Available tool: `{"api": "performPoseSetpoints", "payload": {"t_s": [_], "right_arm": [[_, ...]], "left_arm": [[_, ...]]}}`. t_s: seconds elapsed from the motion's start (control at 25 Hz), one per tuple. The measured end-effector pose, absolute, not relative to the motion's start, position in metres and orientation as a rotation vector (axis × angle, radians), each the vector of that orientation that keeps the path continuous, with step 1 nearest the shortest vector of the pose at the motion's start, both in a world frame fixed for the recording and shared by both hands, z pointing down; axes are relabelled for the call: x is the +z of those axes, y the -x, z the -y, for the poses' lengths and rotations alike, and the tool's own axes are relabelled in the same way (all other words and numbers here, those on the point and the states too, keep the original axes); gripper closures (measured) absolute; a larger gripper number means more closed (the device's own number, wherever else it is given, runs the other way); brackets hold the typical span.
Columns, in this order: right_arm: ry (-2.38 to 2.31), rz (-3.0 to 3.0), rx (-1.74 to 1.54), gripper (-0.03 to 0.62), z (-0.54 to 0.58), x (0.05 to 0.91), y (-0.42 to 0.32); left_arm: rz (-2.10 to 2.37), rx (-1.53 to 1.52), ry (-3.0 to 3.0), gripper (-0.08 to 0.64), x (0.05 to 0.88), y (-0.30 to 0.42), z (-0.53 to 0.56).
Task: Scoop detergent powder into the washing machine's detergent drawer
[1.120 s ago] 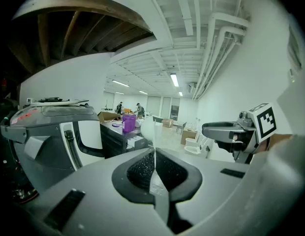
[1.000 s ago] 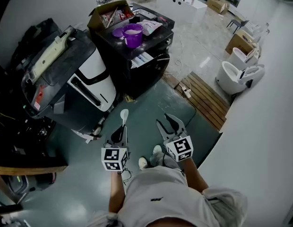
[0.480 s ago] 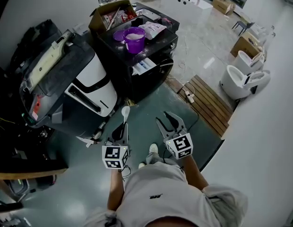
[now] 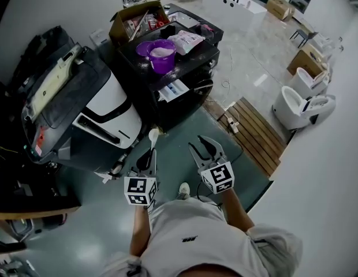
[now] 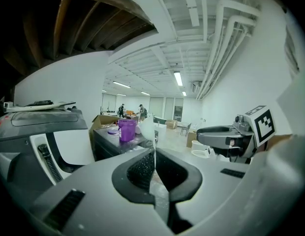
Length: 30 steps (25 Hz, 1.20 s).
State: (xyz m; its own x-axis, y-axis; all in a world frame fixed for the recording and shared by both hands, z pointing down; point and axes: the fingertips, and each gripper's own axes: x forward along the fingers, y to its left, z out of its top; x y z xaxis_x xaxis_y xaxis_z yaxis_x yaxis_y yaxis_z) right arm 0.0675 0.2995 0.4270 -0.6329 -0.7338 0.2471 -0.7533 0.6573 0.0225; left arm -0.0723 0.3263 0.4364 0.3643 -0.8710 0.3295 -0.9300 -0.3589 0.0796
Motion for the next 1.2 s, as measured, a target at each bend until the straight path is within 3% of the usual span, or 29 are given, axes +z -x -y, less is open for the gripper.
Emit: {"api": "performPoseSetpoints", "payload": {"t_s": [0.44,1.2], "right_arm": [[-1.199,2.665,0.199,0.451,-0.253,0.44,-0.081],[-1.299,2.599,0.174,0.451,-0.128,0.435,-0.037]], "left_arm": [[1.588,0.368,-2.359,0.543,0.445,0.048,-0.281],[1.509,0.329,-2.44,0.543,0.442,0.095,-0.143]]}}
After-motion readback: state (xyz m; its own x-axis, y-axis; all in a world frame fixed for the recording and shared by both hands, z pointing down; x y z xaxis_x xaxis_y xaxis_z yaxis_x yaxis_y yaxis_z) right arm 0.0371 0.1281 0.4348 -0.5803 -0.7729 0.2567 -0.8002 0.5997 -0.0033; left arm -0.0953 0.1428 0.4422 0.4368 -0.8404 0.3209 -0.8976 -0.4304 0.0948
